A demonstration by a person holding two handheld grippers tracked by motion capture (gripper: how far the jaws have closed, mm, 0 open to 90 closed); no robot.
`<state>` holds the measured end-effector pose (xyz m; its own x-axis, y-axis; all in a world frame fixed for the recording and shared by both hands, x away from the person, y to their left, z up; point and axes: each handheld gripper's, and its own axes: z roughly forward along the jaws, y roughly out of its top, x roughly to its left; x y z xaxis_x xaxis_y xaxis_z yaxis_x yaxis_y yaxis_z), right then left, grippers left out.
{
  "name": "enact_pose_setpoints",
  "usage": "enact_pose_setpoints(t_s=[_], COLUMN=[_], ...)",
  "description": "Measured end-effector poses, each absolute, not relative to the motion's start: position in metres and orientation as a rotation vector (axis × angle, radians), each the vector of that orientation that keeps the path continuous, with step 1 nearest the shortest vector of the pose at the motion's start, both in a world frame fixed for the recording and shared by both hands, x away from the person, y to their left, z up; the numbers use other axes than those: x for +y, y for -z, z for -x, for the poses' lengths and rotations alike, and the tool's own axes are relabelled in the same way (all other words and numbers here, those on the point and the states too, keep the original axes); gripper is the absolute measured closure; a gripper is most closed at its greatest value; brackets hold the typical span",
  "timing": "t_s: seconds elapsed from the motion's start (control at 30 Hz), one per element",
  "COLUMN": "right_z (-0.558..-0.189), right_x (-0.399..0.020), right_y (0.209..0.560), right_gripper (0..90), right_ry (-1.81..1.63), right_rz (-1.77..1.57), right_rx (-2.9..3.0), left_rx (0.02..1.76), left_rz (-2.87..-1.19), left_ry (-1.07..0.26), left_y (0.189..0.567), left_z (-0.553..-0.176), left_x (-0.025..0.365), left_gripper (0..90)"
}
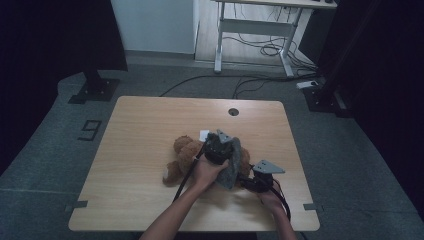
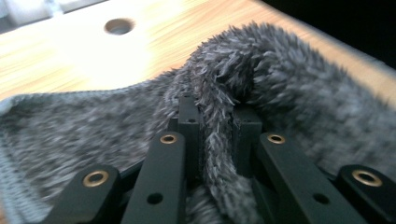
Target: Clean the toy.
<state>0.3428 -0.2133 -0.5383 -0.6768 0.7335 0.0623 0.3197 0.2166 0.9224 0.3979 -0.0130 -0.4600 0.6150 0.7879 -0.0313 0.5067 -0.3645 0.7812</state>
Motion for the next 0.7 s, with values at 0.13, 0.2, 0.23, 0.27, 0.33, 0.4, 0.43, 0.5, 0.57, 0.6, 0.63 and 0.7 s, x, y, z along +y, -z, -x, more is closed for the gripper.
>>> enact_pose_setpoints(t_s=[0.13,0.2,0.23,0.27,0.33,0.4,0.43,0.5,0.57,0.6,0.63,0.7], right_z=[-0.342,-0.342,-0.342,-0.343,-0.343,-0.342,-0.342,-0.342,-0.342,-0.342,-0.342,-0.343], right_x=[-0.212,-0.212,-0.213,-0.214,-0.214,-0.214,-0.214,-0.214,-0.214,-0.214,-0.214,-0.215], right_y=[0.538,0.538,0.538,0.538,0.539,0.538,0.539,0.538,0.539,0.539,0.539,0.539], right_gripper=[43.9,43.8,43.8,43.7,43.6,43.6,43.6,43.6,43.6,43.5,43.5,43.5], right_ry=[-1.447,-1.445,-1.447,-1.45,-1.454,-1.451,-1.454,-1.452,-1.455,-1.457,-1.456,-1.464], right_rz=[-0.96,-0.963,-0.966,-0.972,-0.974,-0.977,-0.979,-0.979,-0.982,-0.984,-0.987,-0.996], right_rx=[2.116,2.119,2.12,2.121,2.119,2.119,2.118,2.12,2.118,2.117,2.118,2.115], left_rx=[1.077,1.085,1.093,1.109,1.137,1.158,1.175,1.201,1.238,1.258,1.278,1.299], left_rz=[-1.98,-1.98,-1.98,-1.972,-1.956,-1.946,-1.938,-1.928,-1.924,-1.926,-1.931,-1.942], left_ry=[-0.374,-0.417,-0.436,-0.434,-0.438,-0.454,-0.445,-0.447,-0.452,-0.454,-0.453,-0.452], left_y=[0.462,0.46,0.459,0.459,0.458,0.457,0.457,0.458,0.462,0.466,0.471,0.477], left_z=[-0.402,-0.401,-0.401,-0.401,-0.401,-0.401,-0.401,-0.402,-0.402,-0.402,-0.402,-0.401], left_x=[0.016,0.026,0.032,0.038,0.052,0.066,0.075,0.088,0.103,0.11,0.117,0.123], left_gripper=[78.2,78.4,78.5,78.5,78.5,78.4,78.4,78.3,78.3,78.3,78.4,78.4])
